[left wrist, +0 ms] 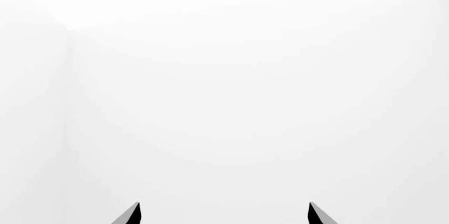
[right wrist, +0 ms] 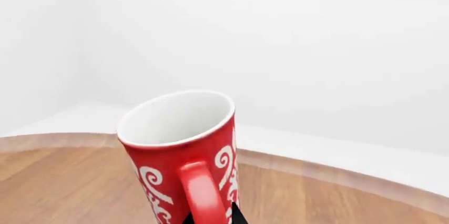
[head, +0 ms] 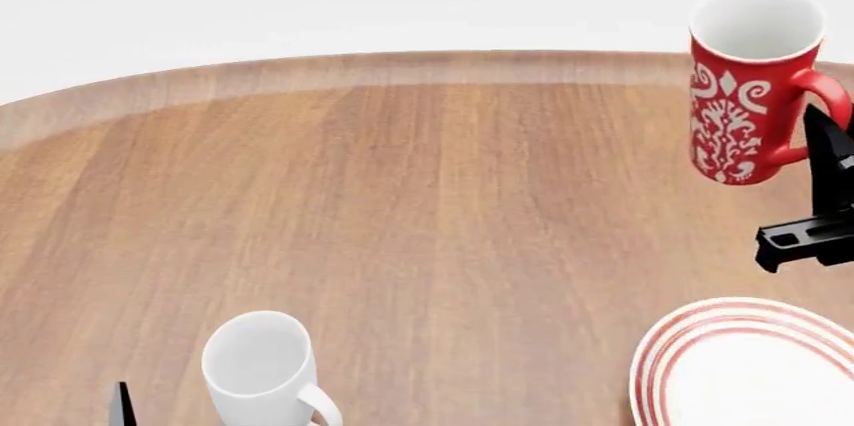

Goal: Pick up the red mug and put it on the plate

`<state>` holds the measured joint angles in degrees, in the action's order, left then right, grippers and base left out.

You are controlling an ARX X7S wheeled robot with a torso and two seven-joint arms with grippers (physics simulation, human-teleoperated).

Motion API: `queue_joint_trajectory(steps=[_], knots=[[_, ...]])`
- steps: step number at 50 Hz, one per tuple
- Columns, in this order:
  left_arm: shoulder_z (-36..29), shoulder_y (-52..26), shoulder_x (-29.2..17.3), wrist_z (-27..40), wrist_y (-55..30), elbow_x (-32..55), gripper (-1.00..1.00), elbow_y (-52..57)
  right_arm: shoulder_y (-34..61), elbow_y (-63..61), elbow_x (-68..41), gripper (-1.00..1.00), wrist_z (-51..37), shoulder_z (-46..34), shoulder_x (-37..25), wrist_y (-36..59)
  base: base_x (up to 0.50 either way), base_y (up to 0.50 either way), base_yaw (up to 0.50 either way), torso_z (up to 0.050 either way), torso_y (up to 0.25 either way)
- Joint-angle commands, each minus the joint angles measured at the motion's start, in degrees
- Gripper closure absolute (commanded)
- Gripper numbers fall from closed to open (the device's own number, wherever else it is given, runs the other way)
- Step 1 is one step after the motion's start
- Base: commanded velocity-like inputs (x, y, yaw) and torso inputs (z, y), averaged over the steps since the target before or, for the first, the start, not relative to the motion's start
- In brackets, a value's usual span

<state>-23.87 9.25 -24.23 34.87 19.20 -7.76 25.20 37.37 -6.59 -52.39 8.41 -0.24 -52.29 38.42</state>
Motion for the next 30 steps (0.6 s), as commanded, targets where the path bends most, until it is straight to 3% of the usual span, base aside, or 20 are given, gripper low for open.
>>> queue_joint_trajectory(steps=[1,14,30], knots=[[-0.05,0.15,-0.11,0.29,0.14,-0.09,-1.0,0.0,6.73,11.46,3.29,1.0,6.4,-2.3,2.08,-3.23,0.0,0.0,0.0,0.0,0.0],[-0.32,0.15,-0.16,0.39,0.23,0.08,-1.0,-0.25,13.65,22.79,8.87,1.0,9.17,-6.19,4.51,-6.01,0.0,0.0,0.0,0.0,0.0],[-0.27,0.05,-0.34,0.79,0.5,-0.06,-1.0,-0.57,9.84,26.63,11.16,1.0,8.75,-6.61,3.86,-8.0,0.0,0.0,0.0,0.0,0.0]])
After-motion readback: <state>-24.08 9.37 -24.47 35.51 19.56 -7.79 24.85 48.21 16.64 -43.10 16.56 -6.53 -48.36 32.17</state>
